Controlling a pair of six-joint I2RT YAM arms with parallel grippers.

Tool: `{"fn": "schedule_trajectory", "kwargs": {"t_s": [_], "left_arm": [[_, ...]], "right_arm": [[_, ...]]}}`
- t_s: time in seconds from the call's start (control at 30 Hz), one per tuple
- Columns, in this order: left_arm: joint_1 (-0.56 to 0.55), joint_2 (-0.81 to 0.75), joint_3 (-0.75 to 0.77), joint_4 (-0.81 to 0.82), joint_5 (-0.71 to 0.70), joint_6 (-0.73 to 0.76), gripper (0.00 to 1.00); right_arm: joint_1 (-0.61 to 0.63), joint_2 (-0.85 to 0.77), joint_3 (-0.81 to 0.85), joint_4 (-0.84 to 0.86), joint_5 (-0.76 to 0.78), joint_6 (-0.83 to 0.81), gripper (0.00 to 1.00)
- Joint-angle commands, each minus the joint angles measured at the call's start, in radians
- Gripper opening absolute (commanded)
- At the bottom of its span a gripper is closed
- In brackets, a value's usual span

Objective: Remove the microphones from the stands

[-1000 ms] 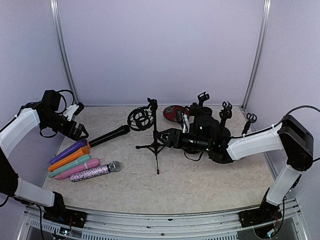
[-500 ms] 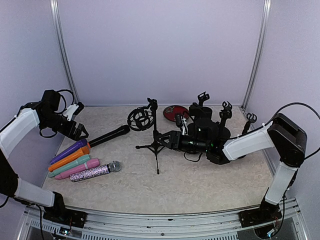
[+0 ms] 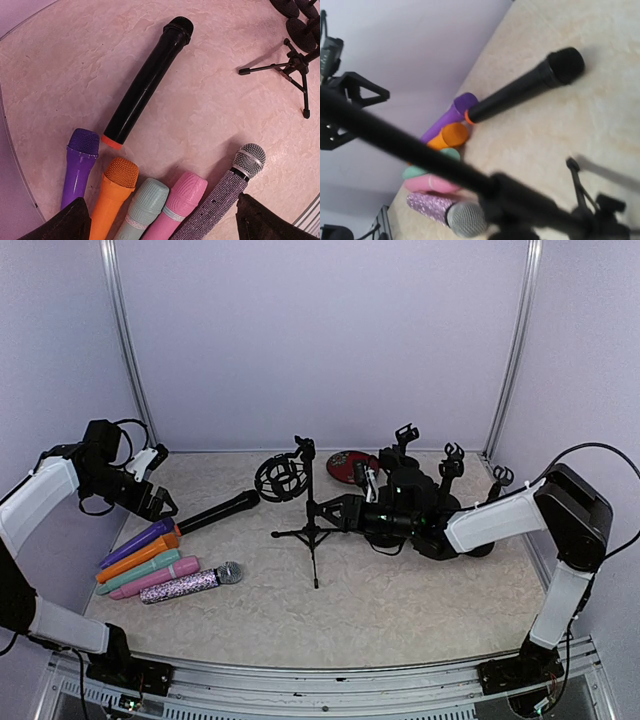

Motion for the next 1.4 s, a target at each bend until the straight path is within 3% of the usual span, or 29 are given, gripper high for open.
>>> {"fn": "schedule_trajectory", "kwargs": {"t_s": [0.0, 0.13, 0.4, 0.7, 1.1, 1.37], "left_arm": [[0.006, -0.027, -0.006, -0.015, 0.010, 0.008, 0.99], [0.005, -0.030, -0.009, -0.014, 0.002, 0.013, 0.99], [0.005, -0.025, -0.006, -0.016, 0.009, 0.014, 0.99], [0.006, -0.028, -0.014, -0.019, 0.011, 0.018, 0.99], [0.007, -0.038, -0.015, -0.022, 0.005, 0.030, 0.99], [0.005, -0.031, -0.015, -0.025, 0.015, 0.030, 0.99]], "right_arm": [[-0.016, 0.052, 0.049, 0.019, -0.057, -0.026, 0.42], [-0.017, 0.084, 0.053, 0.040, -0.071, -0.018, 0.35], [-0.017, 0.102, 0.057, 0.054, -0.059, -0.020, 0.31], [-0.016, 0.114, 0.085, 0.048, -0.046, -0.041, 0.32], [-0.001, 0.101, 0.044, 0.073, -0.011, -0.054, 0.00], [0.074, 0.045, 0.063, -0.103, 0.178, -0.279, 0.00]]}}
